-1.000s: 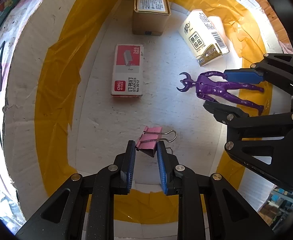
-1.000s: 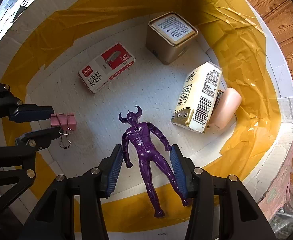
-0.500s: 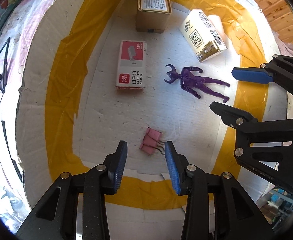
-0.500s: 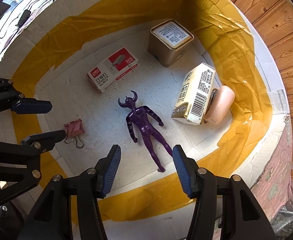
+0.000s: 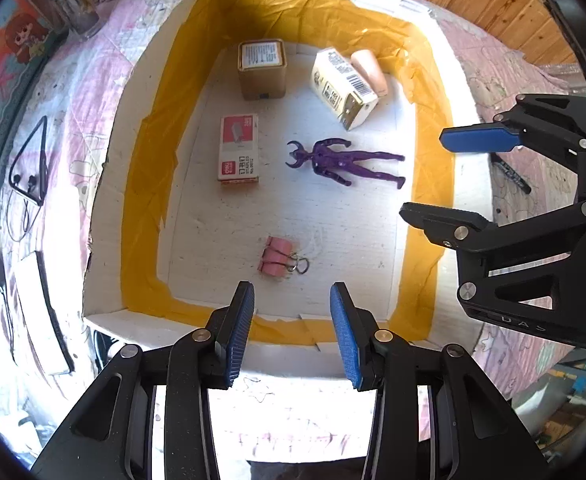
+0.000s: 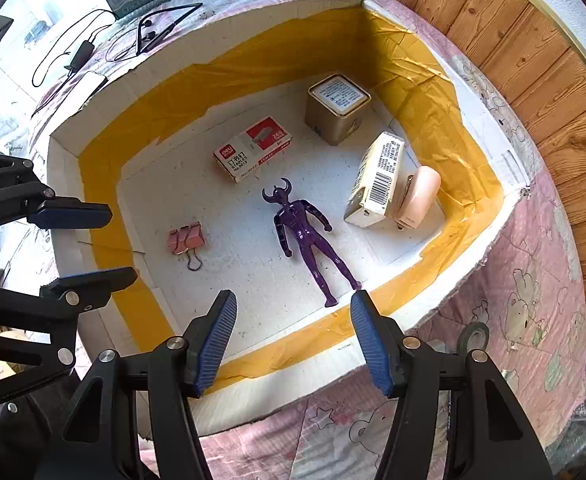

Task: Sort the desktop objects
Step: 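Withdraw both open tools from the box toward the item pile, then grasp the black marker with the right tool while the left tool grasps the white charger plug, then lift the black marker with the right tool while the left tool lifts the white plug toward the box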

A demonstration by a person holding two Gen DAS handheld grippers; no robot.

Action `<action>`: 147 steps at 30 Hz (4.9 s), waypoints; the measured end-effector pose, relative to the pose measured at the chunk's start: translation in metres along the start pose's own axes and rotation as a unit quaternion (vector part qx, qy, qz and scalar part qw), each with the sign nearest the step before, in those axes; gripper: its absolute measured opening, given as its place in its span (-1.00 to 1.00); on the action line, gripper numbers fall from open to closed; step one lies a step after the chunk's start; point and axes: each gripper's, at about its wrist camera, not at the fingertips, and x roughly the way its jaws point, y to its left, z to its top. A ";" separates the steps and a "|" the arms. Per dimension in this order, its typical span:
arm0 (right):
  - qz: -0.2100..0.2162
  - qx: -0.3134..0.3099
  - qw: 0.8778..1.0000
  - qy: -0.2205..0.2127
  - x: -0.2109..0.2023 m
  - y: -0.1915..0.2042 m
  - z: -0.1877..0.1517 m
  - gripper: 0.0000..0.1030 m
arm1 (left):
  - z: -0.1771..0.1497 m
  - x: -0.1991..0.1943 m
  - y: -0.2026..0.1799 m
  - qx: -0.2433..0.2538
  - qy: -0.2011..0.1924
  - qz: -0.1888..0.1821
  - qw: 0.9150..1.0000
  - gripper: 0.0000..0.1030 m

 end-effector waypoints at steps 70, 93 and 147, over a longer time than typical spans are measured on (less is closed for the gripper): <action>0.044 0.036 0.978 -0.200 0.097 -0.199 -0.174 -0.48 | 0.099 0.148 -0.213 0.045 -0.121 -0.054 0.990 0.01; 0.190 0.199 0.934 -0.226 0.061 -0.203 -0.266 -0.72 | 0.034 0.109 -0.216 0.065 -0.136 -0.080 0.985 -0.39; 0.256 -0.016 0.935 -0.245 -0.056 -0.087 -0.306 -0.72 | -0.074 -0.028 -0.127 0.025 -0.259 -0.110 0.959 -0.39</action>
